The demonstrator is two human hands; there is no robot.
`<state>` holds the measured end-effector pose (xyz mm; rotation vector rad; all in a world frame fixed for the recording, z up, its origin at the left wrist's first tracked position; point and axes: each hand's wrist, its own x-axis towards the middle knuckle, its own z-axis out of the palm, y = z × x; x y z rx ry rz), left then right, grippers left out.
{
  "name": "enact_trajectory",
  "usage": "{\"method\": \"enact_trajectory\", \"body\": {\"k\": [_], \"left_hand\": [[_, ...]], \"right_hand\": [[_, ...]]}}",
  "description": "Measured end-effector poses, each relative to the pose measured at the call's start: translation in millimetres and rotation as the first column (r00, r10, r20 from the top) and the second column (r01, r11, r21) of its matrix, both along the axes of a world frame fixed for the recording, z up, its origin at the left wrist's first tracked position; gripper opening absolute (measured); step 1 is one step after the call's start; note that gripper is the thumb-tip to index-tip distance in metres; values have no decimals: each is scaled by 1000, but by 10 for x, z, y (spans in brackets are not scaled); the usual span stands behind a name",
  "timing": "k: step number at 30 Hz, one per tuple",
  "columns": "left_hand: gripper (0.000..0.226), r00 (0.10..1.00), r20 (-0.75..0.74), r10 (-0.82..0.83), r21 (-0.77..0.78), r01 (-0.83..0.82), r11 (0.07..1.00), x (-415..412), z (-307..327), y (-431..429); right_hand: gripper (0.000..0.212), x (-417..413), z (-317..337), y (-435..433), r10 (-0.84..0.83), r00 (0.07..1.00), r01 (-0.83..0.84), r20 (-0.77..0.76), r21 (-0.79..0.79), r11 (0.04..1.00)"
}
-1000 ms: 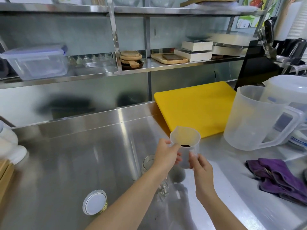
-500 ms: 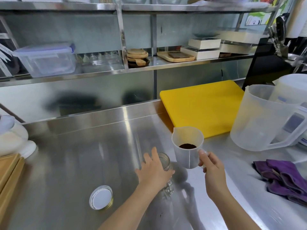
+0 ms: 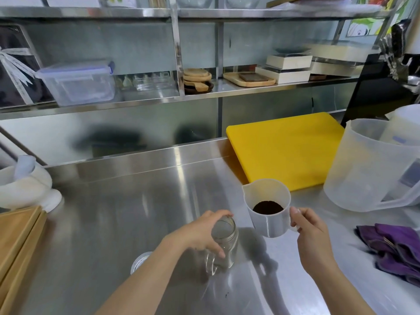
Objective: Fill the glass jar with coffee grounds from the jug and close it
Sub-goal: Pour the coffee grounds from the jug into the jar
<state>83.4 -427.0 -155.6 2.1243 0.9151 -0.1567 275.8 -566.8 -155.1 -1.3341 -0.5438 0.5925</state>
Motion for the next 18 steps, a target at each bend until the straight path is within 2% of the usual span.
{"method": "enact_trajectory", "body": {"k": [5, 11, 13, 18], "left_hand": [[123, 993, 96, 70, -47, -66, 997, -117, -88, -52], [132, 974, 146, 175, -88, -164, 983, -257, -361, -249], [122, 961, 175, 216, -81, -205, 975, -259, -436, -322], [74, 923, 244, 299, 40, -318, 947, -283, -534, -353]], "right_hand": [[33, 4, 11, -15, -63, 998, 64, -22, 49, 997], [45, 66, 14, 0, -115, 989, 126, -89, 130, 983], [44, 57, 15, 4, -99, 992, 109, -77, 134, 985], [36, 22, 29, 33, -1, 1000, 4, -26, 138, 990]]}}
